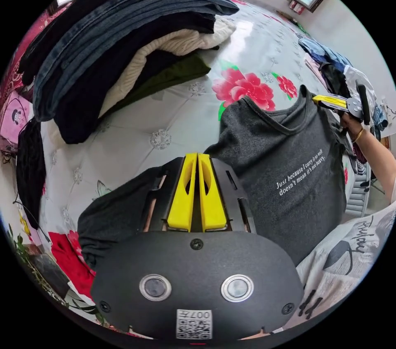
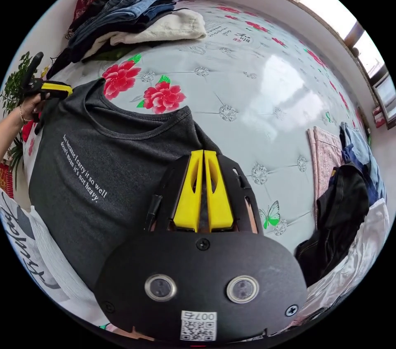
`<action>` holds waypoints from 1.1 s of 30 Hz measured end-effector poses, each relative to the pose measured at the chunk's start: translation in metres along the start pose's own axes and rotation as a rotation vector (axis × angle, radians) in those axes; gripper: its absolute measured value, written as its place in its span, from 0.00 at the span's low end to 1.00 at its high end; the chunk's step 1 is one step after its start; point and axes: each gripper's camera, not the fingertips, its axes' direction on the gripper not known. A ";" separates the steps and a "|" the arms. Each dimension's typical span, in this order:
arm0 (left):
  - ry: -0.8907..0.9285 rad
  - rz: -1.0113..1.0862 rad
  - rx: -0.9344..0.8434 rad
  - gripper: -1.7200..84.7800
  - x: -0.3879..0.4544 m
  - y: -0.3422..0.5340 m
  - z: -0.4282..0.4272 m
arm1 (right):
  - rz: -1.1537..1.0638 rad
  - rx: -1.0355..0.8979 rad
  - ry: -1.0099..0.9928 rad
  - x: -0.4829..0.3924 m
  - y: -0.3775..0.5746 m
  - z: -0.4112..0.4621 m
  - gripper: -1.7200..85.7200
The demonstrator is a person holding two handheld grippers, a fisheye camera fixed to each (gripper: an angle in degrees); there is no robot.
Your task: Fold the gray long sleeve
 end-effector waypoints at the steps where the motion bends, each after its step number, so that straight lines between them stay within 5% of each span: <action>1: -0.121 -0.098 -0.002 0.01 -0.010 -0.004 -0.003 | 0.040 -0.008 -0.025 0.007 -0.002 0.000 0.02; 4: -0.225 -0.213 -0.005 0.01 -0.030 0.001 -0.012 | 0.129 -0.029 -0.083 0.022 -0.001 -0.002 0.02; 8: 0.112 -0.149 0.140 0.01 -0.034 0.006 -0.032 | 0.114 0.084 -0.040 0.017 0.010 -0.024 0.02; 11: 0.247 -0.021 -0.007 0.01 -0.023 -0.013 -0.012 | 0.072 0.096 -0.052 0.009 0.005 -0.021 0.02; 16: 0.102 0.053 -0.004 0.01 -0.023 -0.014 -0.017 | 0.046 0.023 -0.036 0.007 -0.003 0.012 0.02; 19: -0.158 0.069 -0.019 0.01 -0.025 -0.020 -0.021 | 0.032 0.029 -0.057 0.016 -0.002 0.016 0.02; 28: -0.057 -0.185 0.147 0.01 -0.056 -0.005 -0.073 | 0.143 0.170 -0.081 0.035 0.037 -0.030 0.02; 33: -0.050 -0.532 0.209 0.01 -0.093 0.101 -0.110 | 0.243 0.156 -0.123 0.042 0.117 -0.049 0.02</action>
